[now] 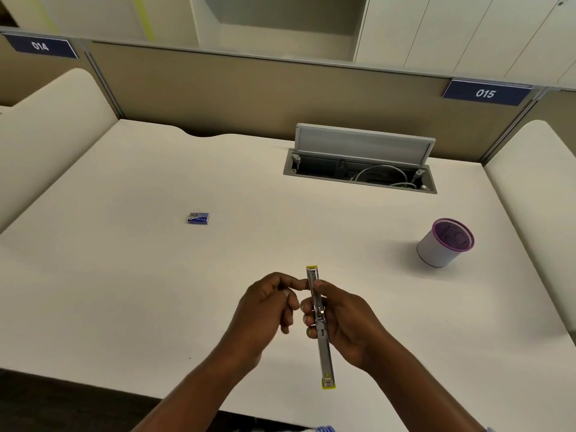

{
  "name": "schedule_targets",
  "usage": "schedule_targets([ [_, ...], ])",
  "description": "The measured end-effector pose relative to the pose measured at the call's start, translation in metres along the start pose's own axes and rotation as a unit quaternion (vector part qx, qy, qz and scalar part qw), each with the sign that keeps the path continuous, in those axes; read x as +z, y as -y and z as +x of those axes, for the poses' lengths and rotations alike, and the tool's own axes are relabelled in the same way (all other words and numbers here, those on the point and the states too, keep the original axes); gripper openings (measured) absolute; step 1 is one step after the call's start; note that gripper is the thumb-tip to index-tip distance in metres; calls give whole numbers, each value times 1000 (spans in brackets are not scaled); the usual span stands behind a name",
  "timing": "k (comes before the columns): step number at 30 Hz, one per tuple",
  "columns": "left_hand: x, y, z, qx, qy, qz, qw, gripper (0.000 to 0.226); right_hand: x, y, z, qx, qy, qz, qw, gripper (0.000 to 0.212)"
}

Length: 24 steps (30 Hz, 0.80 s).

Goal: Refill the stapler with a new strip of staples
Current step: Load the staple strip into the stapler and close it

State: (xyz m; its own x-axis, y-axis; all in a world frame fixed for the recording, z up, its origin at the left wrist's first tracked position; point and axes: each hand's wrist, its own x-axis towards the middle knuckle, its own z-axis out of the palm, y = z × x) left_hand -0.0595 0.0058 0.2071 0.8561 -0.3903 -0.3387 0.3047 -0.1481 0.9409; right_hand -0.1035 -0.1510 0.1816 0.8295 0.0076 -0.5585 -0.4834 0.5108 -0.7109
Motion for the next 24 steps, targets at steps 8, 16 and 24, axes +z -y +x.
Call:
schedule_targets([
  [8,-9,1,6,4,-44,-22,999,22,-3,1,1,17,26,31,999,40],
  [16,-5,4,4,68,-77,39,994,23,-5,-1,1,6,34,26,999,40],
  [24,-5,9,3,128,-131,138,973,16,-5,0,-1,-3,43,13,999,43],
])
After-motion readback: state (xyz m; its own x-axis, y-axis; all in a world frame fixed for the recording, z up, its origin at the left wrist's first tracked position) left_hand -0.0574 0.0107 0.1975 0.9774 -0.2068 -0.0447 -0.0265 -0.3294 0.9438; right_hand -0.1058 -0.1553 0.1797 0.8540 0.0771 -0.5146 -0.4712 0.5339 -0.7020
